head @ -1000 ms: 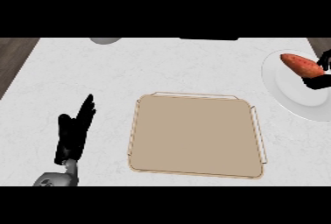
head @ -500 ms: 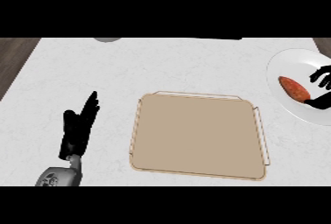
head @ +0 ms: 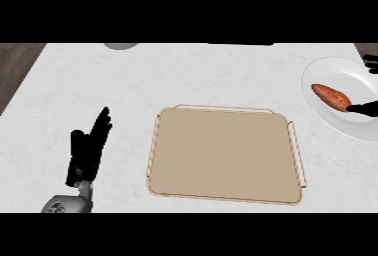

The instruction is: Pick the sweet potato from the tray and place it in the plate

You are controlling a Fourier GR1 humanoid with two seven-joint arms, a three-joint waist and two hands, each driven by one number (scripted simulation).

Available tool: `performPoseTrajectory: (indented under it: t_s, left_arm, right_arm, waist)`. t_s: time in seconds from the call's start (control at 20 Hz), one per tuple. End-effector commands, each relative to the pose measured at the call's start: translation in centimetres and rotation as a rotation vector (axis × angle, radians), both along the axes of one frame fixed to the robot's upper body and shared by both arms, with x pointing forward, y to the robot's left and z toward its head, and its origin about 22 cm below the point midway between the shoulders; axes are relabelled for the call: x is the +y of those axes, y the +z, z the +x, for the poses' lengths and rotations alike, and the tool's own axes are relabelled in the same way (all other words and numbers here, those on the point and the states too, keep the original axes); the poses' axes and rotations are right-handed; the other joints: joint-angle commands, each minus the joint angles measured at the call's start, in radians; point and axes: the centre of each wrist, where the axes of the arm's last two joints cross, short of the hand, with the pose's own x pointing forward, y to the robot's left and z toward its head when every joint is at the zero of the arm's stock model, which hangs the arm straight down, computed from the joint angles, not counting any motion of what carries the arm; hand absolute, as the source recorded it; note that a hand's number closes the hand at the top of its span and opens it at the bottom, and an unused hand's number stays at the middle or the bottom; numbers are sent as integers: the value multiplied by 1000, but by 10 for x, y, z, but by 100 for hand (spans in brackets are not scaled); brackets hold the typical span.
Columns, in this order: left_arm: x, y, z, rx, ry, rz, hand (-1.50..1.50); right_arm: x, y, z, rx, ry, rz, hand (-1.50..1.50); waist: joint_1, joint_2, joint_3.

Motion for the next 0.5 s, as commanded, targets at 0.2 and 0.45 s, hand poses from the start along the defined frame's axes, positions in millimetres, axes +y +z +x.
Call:
performPoseTrajectory:
  t_s: [0.2, 0.45]
  left_arm:
    - [-12, 4, 1, 17, -5, -23, 0]
    - [19, 10, 1, -15, -13, -4, 0]
  right_arm:
    - [-39, 7, -29, -173, 0, 391, -150]
    - [-50, -9, -47, -151, 26, 428, -150]
  waist:
    - [-5, 2, 0]
    - [9, 3, -1]
